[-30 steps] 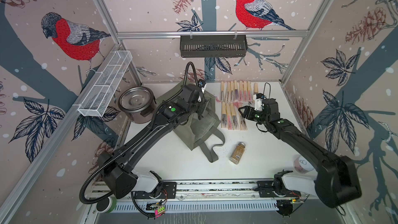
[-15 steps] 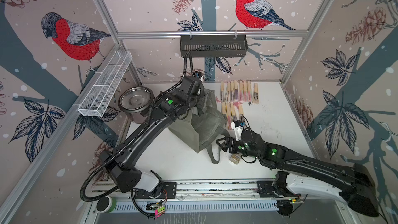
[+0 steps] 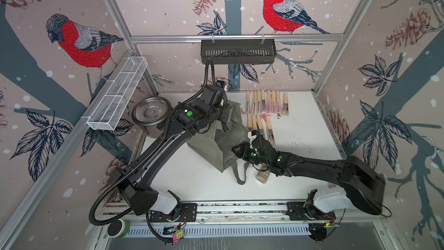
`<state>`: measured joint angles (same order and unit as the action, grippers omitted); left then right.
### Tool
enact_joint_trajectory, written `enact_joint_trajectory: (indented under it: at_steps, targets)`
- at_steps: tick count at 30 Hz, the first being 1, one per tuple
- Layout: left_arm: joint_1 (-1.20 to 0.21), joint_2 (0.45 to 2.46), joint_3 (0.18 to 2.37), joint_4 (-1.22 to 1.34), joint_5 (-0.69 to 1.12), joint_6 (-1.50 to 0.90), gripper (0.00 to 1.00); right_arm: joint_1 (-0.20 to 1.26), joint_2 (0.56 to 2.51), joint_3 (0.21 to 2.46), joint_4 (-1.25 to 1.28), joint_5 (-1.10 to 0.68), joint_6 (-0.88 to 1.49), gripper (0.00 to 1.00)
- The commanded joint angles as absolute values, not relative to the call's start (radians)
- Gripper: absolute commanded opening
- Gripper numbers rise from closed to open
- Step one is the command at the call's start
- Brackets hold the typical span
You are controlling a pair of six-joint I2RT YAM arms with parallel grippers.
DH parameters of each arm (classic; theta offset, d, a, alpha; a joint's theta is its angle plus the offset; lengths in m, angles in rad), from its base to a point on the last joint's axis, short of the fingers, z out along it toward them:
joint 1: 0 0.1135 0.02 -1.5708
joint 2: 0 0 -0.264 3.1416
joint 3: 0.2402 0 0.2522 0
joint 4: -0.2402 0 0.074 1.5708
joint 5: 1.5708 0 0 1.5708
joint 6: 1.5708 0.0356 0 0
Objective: Take out the folding fans from the tote bags
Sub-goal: Place the canvas bag at the center of the board.
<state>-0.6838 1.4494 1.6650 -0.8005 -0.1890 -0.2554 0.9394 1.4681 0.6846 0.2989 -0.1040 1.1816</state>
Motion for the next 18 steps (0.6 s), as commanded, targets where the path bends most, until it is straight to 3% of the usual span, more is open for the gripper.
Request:
enact_joint_trajectory:
  at_steps: [1, 3, 10, 18]
  targets:
    - [-0.668, 1.448, 1.682, -0.810, -0.200, -0.282, 0.00, 0.915, 1.525, 0.757, 0.370, -0.238, 1.160, 0.22]
    - [-0.624, 1.448, 1.687, -0.819, -0.183, -0.282, 0.00, 0.899, 1.489, 0.869, 0.211, -0.205, 1.064, 0.08]
    - [-0.451, 1.445, 1.650, -0.766, -0.067, -0.313, 0.00, 0.766, 1.561, 1.314, -0.197, -0.306, 0.841, 0.06]
    - [-0.387, 1.421, 1.481, -0.672, -0.014, -0.339, 0.00, 0.682, 1.735, 1.502, -0.316, -0.380, 0.748, 0.06]
